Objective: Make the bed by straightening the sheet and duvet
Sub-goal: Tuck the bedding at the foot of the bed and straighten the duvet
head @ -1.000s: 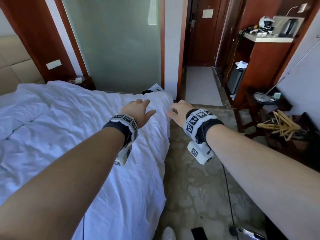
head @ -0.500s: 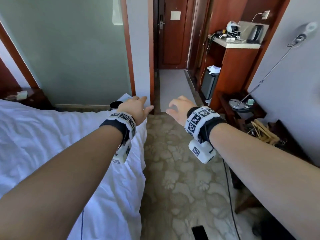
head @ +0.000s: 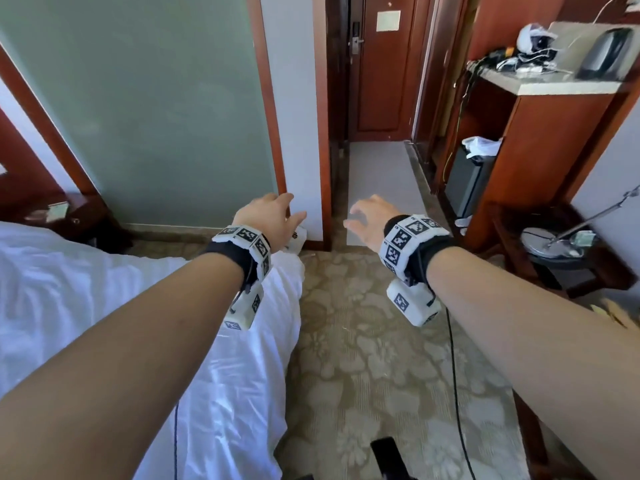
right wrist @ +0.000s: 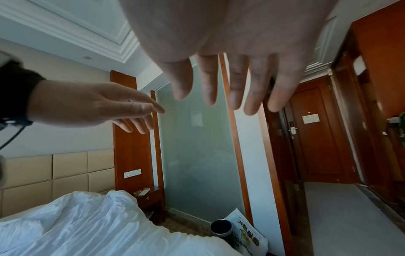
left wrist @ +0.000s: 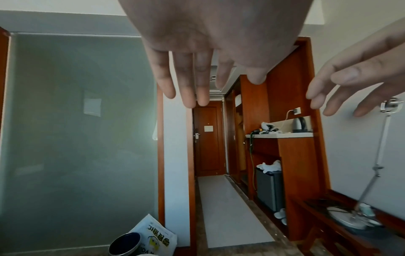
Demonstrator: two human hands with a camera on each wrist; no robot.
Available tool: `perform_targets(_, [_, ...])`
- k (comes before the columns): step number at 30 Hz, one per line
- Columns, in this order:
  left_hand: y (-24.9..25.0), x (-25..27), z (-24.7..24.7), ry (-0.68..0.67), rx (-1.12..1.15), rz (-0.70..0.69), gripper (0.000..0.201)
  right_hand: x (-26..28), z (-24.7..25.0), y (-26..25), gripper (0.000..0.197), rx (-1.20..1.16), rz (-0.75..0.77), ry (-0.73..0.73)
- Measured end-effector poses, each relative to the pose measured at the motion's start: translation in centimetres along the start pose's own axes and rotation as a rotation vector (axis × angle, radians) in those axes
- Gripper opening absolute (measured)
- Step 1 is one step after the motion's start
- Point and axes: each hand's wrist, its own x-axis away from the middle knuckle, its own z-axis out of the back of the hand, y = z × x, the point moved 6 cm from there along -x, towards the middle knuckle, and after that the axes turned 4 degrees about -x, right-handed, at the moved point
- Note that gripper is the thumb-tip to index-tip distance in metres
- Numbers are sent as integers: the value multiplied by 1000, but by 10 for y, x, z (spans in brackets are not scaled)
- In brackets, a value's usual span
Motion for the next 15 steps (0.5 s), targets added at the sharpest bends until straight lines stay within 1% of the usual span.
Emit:
perform_targets(4, [-21,-69,-6,-5,0,99,53,-97,1,3,38,-12,68,-46])
perform_targets(7, [-46,-120,-14,3,1,166,53,-165,-5,-5,40,-29,126,-105])
perform_targets(9, [-63,-157,-23,-3,-3,200,51,-209,-12,-9,41,-52,165,-119])
perform_targets(12, [-83,-228,-43,-6,-16,218,52,-279,-24,-5,41,-61,201,-124])
perform_targets(15, [-99,-312,-65,-1,-2,225,52,-353,-32,12,42,-62,169,-154])
